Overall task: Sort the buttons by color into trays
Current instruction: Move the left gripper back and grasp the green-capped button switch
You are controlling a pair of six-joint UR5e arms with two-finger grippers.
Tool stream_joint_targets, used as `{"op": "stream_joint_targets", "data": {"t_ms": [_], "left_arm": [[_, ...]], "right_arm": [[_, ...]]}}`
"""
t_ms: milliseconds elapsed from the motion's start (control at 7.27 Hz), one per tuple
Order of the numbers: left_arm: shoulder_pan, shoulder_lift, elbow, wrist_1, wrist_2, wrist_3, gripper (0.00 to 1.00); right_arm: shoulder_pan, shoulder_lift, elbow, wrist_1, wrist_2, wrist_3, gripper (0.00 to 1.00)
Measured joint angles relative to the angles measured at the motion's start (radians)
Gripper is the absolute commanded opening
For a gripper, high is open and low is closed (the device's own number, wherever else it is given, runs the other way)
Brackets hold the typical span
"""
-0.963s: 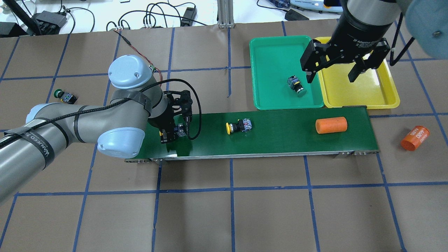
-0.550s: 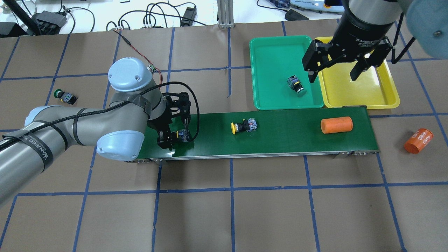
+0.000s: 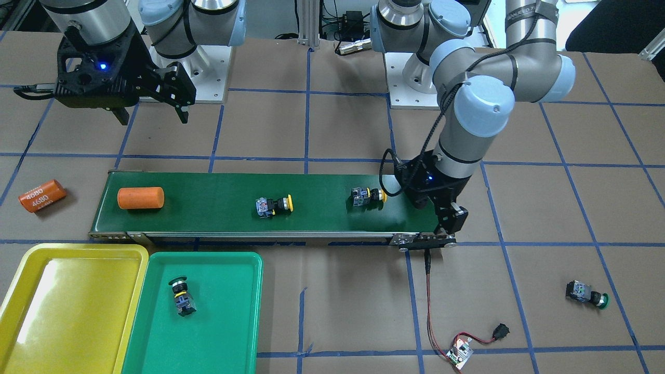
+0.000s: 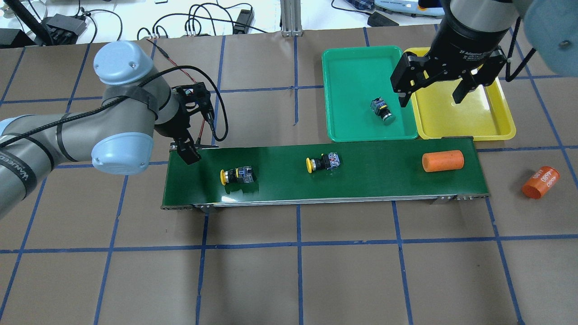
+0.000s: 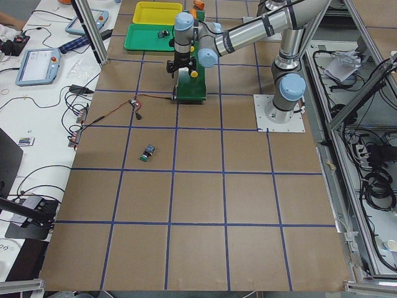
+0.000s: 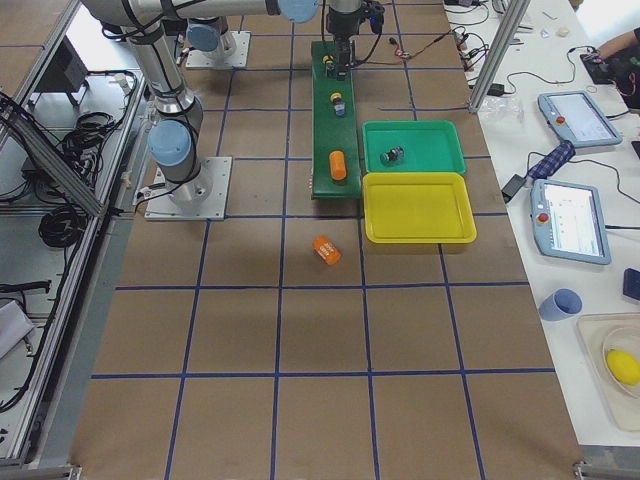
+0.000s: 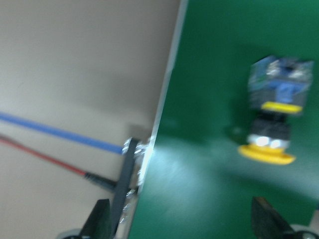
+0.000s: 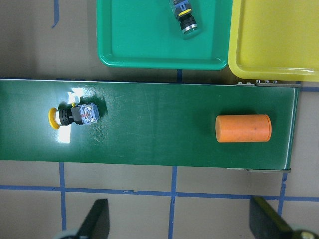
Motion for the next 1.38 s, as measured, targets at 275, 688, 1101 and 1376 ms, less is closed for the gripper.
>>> {"op": "stream_joint_targets", "data": {"t_ms": [275, 688, 1101, 1376], "left_arm": [[0.133, -0.068, 0.092, -0.007, -0.045, 0.056, 1.00], [0.305, -0.174, 0.189, -0.014, -0.137, 0.516, 1.00], [0.441, -0.293, 0.285, -0.013, -0.153, 0.903, 1.00], [0.487, -0.376, 0.390, -0.029, -0.153, 1.028, 1.00]], "right_arm": [[-0.003, -0.002, 0.000, 0.002, 0.000, -0.001, 1.00], [-0.006, 0.000, 0.001, 0.004, 0.000, -0.003, 1.00], [-0.009, 0.000, 0.002, 0.009, 0.000, -0.004, 1.00], [-0.015, 0.000, 0.001, 0.010, -0.001, -0.004, 1.00]]}}
